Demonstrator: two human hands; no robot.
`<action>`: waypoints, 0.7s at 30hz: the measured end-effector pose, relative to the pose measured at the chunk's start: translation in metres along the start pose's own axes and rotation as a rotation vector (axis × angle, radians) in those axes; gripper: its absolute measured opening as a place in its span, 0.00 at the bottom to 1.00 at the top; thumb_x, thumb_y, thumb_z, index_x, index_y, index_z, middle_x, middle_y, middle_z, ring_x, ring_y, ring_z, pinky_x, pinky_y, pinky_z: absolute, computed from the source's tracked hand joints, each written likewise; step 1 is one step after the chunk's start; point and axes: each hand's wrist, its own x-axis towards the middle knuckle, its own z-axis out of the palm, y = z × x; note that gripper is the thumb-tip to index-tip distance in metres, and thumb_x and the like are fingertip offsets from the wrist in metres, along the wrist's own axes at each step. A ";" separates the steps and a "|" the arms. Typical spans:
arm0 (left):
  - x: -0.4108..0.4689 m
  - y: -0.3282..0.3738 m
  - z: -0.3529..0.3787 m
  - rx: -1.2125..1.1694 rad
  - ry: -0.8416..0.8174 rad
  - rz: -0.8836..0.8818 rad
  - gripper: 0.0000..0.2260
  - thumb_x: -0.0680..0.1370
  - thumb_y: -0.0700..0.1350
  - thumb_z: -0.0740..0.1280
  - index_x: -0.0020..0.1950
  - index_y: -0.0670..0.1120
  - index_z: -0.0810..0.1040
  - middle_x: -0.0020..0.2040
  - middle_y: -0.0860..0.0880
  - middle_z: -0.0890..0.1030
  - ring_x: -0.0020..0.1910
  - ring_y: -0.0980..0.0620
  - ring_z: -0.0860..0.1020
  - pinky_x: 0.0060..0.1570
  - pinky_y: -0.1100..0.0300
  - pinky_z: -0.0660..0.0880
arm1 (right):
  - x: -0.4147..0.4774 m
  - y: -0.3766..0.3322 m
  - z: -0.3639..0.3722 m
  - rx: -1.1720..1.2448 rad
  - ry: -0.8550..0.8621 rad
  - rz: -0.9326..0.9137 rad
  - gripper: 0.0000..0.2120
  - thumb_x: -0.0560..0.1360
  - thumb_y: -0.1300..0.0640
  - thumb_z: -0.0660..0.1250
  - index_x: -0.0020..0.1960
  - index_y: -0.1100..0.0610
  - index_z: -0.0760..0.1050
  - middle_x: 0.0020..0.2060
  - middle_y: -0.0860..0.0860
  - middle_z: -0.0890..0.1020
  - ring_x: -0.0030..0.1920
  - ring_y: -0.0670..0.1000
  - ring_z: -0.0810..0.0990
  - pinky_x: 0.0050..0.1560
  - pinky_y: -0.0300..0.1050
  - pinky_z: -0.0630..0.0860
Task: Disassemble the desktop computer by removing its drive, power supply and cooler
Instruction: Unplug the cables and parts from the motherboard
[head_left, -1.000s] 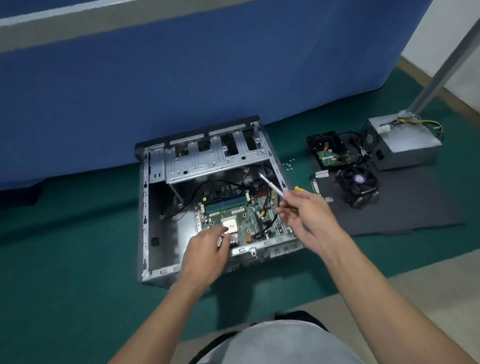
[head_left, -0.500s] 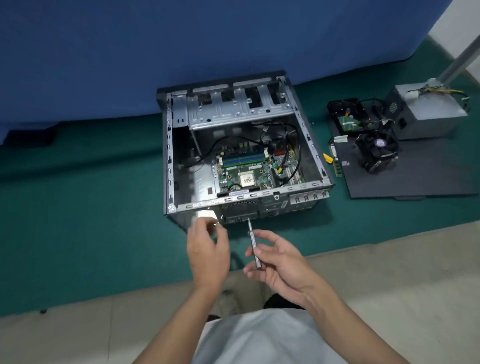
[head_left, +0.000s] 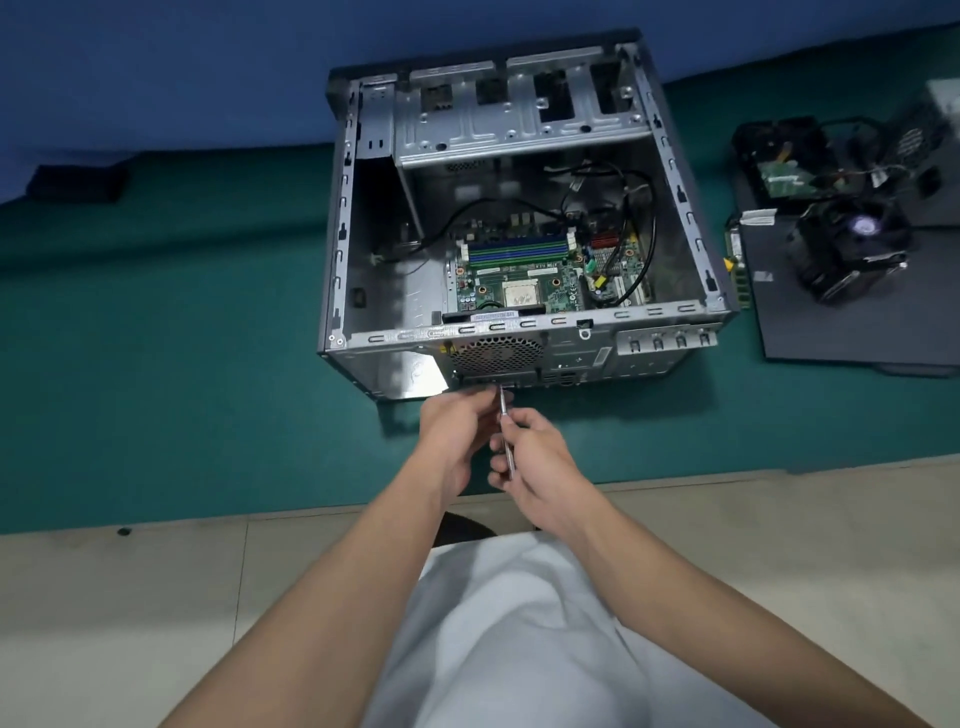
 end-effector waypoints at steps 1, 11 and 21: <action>0.001 -0.001 0.000 0.017 0.008 -0.005 0.05 0.79 0.36 0.65 0.51 0.34 0.79 0.41 0.42 0.83 0.30 0.49 0.74 0.29 0.60 0.72 | 0.001 0.000 0.001 0.019 -0.011 -0.003 0.08 0.83 0.61 0.55 0.48 0.56 0.70 0.30 0.52 0.69 0.25 0.47 0.62 0.26 0.41 0.60; 0.008 -0.005 0.005 -0.001 0.066 -0.012 0.07 0.79 0.32 0.62 0.49 0.39 0.79 0.45 0.42 0.84 0.19 0.54 0.67 0.21 0.65 0.63 | 0.008 0.005 0.004 0.119 -0.049 -0.004 0.10 0.83 0.62 0.53 0.45 0.56 0.69 0.28 0.51 0.66 0.23 0.46 0.58 0.24 0.39 0.54; 0.012 -0.001 0.005 0.052 0.098 -0.016 0.05 0.77 0.33 0.66 0.44 0.39 0.79 0.36 0.46 0.85 0.25 0.50 0.70 0.23 0.63 0.69 | 0.016 0.005 -0.007 0.365 -0.220 0.067 0.09 0.82 0.64 0.53 0.46 0.61 0.70 0.28 0.52 0.67 0.22 0.44 0.58 0.22 0.37 0.55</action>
